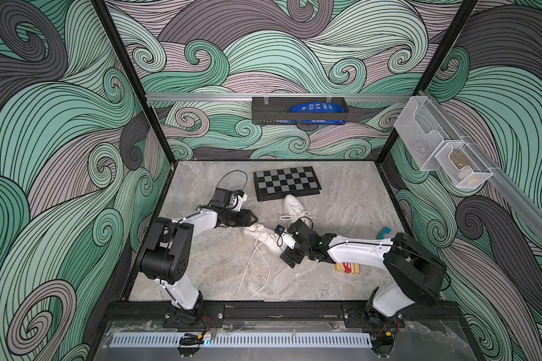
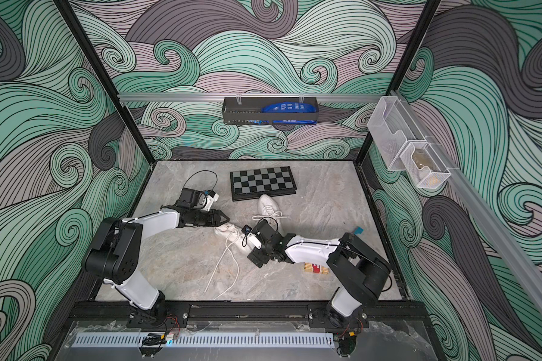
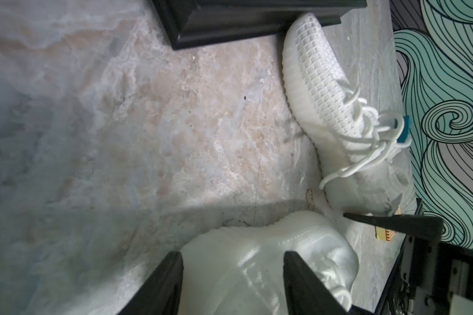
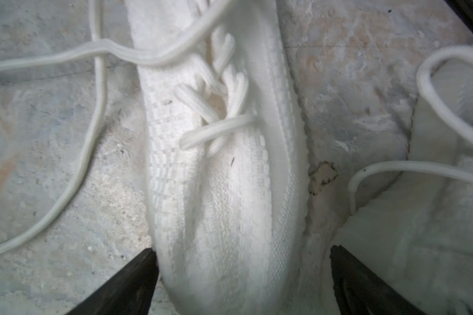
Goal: Tie the shoes
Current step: Adjust the shoe at the center of the board.
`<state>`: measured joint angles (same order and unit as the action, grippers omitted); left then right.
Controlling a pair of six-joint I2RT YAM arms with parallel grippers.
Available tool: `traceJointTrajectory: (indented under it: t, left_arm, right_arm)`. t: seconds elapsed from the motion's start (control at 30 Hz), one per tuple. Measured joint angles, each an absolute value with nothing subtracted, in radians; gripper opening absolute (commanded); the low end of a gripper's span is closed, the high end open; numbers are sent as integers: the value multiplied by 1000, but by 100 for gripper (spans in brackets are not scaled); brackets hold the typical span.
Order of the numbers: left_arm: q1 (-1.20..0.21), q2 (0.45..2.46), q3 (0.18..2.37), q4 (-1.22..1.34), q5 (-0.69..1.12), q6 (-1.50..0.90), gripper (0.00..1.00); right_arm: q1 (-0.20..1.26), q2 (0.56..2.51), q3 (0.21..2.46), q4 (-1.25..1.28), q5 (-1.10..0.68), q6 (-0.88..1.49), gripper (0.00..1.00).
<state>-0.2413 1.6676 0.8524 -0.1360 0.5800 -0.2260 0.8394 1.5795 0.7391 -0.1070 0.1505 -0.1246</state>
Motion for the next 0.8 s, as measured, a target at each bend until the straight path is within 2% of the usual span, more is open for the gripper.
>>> traceJointTrajectory:
  t: [0.23,0.37,0.53,0.8]
  left_arm:
    - [-243,1633,821,-184,627,-220,60]
    - [-246,1631,799,-203,712,-218,60]
    - [-262,1630,752,-191,830,-226,60]
    - [-377,1642,711,-206,964,-271,60]
  right_arm:
    - [760,1531,720,-140,280,-124,100]
    - [715,1526,720,-126,375,-114,100]
    - [691,1541,735,-117,412,-94,100]
    - [662,1618,817,-132,483,-83,100]
